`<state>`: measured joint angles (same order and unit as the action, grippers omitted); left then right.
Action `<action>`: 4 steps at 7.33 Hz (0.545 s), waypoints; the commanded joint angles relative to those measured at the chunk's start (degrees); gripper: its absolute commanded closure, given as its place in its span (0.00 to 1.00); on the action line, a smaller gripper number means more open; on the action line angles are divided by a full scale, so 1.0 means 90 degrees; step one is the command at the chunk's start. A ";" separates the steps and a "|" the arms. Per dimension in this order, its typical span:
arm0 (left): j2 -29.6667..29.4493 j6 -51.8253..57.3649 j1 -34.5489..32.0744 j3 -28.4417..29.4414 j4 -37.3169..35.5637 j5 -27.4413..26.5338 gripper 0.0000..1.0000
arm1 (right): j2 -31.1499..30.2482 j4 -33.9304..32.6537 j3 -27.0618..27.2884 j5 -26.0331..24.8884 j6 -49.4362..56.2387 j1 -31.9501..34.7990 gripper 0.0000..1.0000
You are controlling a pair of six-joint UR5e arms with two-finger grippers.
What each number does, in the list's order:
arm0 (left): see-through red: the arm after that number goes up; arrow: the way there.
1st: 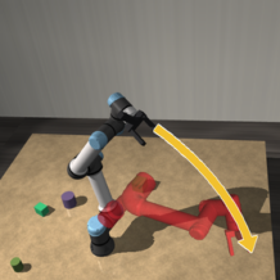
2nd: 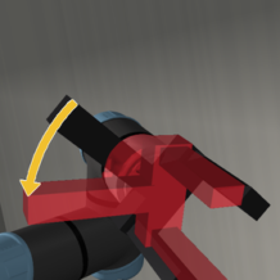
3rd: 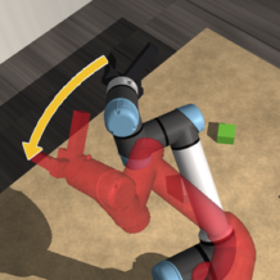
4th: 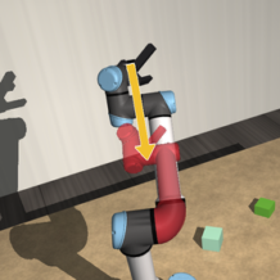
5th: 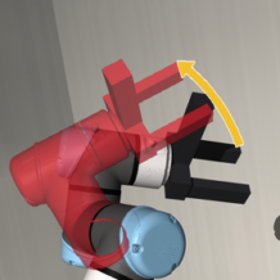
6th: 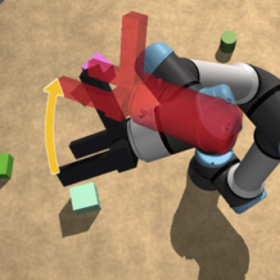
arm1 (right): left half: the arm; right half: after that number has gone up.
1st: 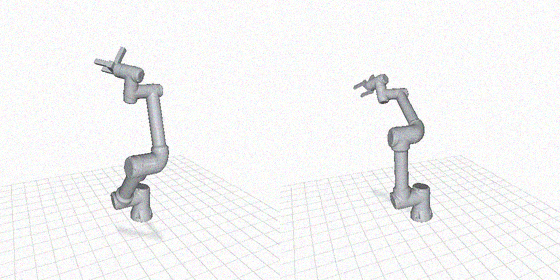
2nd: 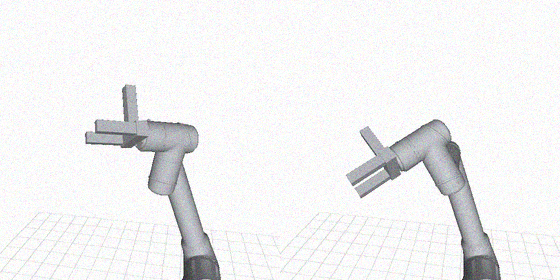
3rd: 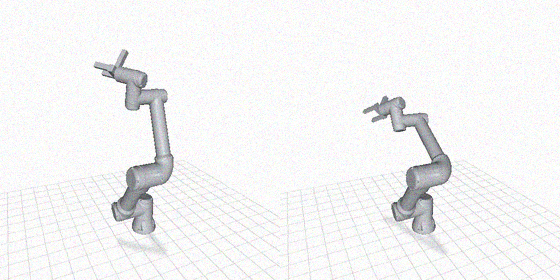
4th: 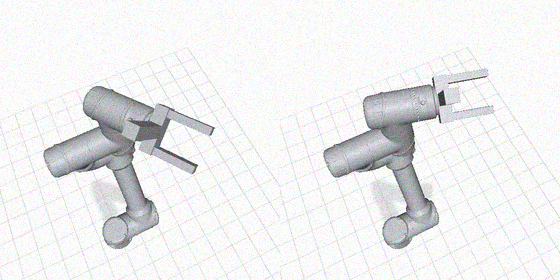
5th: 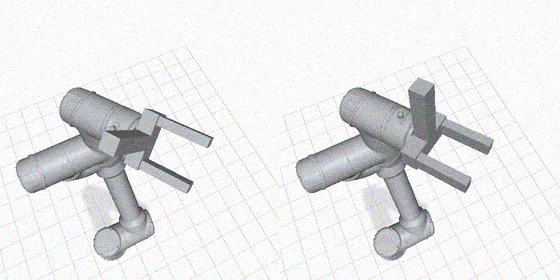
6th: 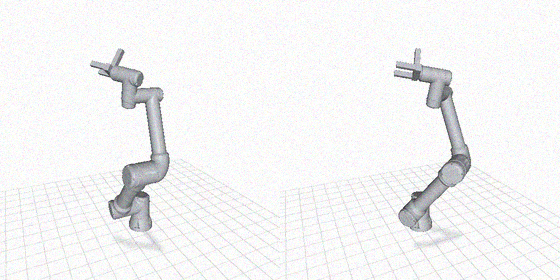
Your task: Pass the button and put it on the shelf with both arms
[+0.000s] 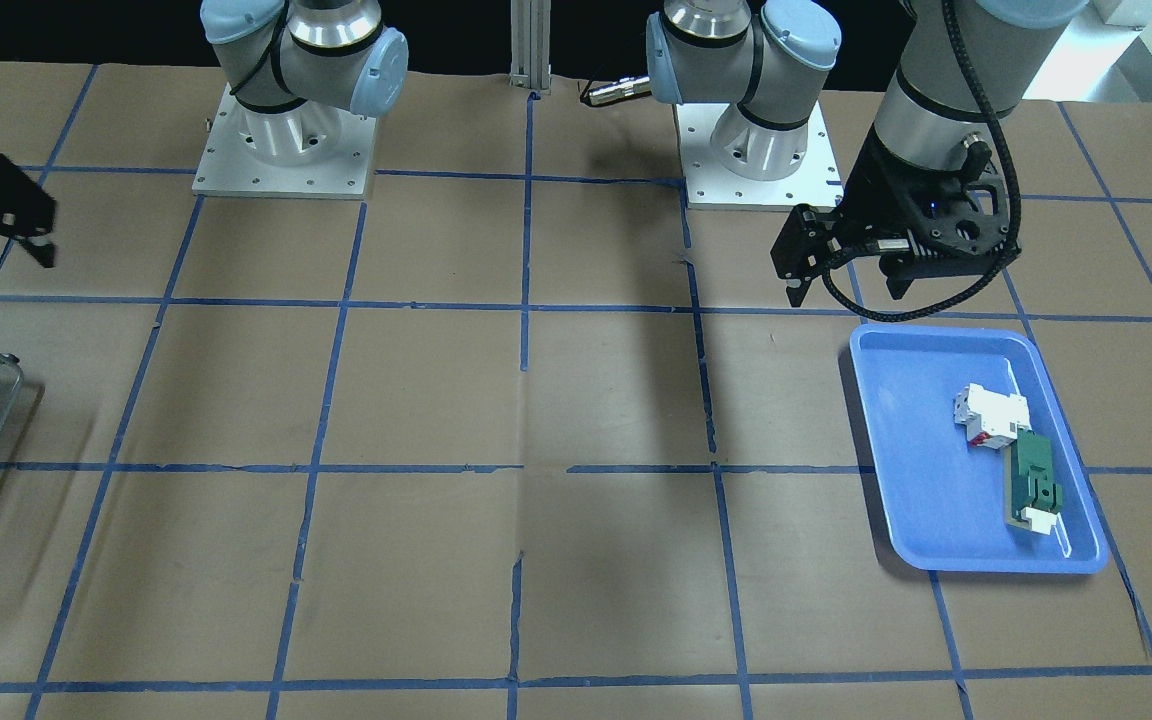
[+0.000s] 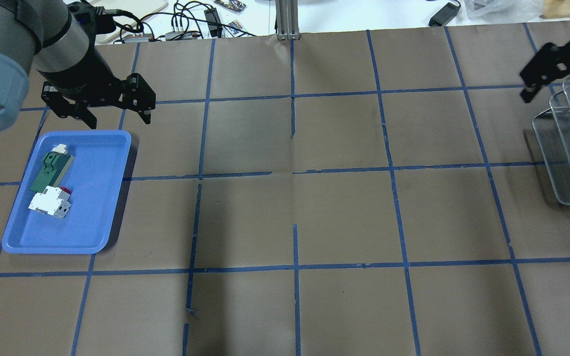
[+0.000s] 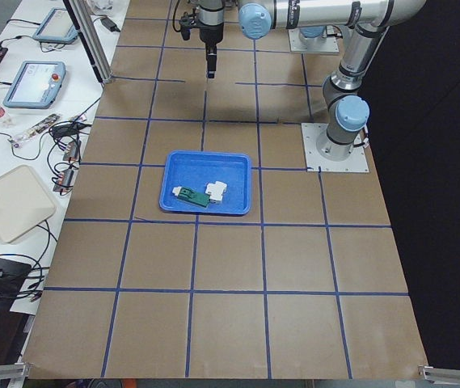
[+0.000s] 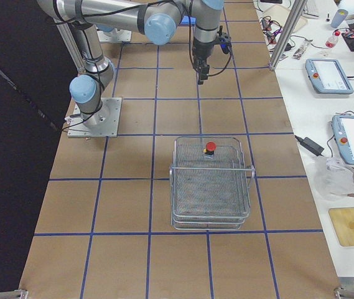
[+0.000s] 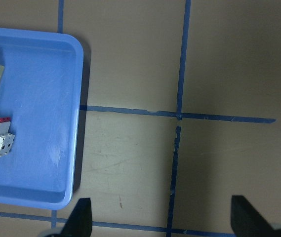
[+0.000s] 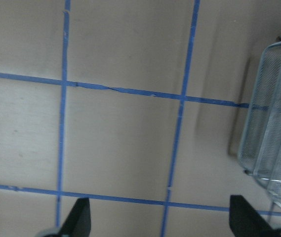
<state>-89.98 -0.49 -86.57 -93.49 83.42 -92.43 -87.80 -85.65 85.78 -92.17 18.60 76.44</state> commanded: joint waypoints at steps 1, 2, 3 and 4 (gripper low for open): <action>0.0018 0.0152 0.0000 0.0016 -0.0001 0.0016 0.00 | 0.0000 0.0005 0.0058 -0.0003 -0.2401 0.1755 0.00; -0.0002 0.0113 0.0000 0.0026 -0.0001 0.0026 0.00 | 0.0010 0.0082 0.0165 0.0084 -0.2756 0.1877 0.00; -0.0012 0.0113 0.0000 0.0026 -0.0001 0.0026 0.00 | -0.0058 -0.0014 0.0291 -0.0031 -0.2789 0.1791 0.00; -0.0002 0.0103 -0.0010 0.0026 -0.0001 0.0026 0.00 | -0.0290 0.0034 0.0370 0.0026 -0.2799 0.1829 0.00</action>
<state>-90.01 0.53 -86.60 -93.28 83.41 -92.21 -88.60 -85.48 88.09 -92.10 -5.59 92.39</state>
